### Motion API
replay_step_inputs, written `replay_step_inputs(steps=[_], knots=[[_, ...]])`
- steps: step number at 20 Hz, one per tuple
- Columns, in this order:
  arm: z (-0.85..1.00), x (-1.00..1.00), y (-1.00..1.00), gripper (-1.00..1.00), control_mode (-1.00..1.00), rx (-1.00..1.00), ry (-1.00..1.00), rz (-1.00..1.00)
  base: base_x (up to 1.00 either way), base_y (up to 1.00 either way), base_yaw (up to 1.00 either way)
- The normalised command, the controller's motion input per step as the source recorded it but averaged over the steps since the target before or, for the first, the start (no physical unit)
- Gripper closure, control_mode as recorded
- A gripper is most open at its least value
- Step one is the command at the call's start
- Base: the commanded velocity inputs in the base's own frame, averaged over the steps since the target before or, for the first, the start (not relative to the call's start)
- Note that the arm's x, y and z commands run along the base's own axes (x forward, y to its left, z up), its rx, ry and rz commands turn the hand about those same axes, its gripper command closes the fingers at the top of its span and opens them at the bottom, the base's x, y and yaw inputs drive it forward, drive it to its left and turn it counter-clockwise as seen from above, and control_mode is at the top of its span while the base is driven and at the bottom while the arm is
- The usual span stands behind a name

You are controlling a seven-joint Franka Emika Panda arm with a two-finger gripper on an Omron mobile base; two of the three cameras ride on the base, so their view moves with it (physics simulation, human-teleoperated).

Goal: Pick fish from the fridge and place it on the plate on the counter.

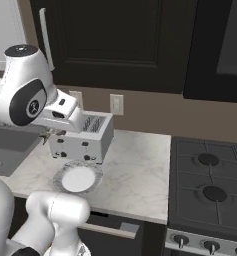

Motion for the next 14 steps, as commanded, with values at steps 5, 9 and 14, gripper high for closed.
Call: replay_step_inputs(steps=[5, 9, 14], knots=[[-0.94, 0.17, 0.27, 1.00, -1.00, 0.00, 0.08, 0.00, 0.00, 0.00, 0.00], [-0.98, 0.10, 0.28, 1.00, -1.00, 0.00, 0.12, 0.00, 0.00, 0.00, 0.00], [-0.83, 0.11, 0.16, 1.00, -1.00, 0.00, 0.08, 0.00, 0.00, 0.00, 0.00]])
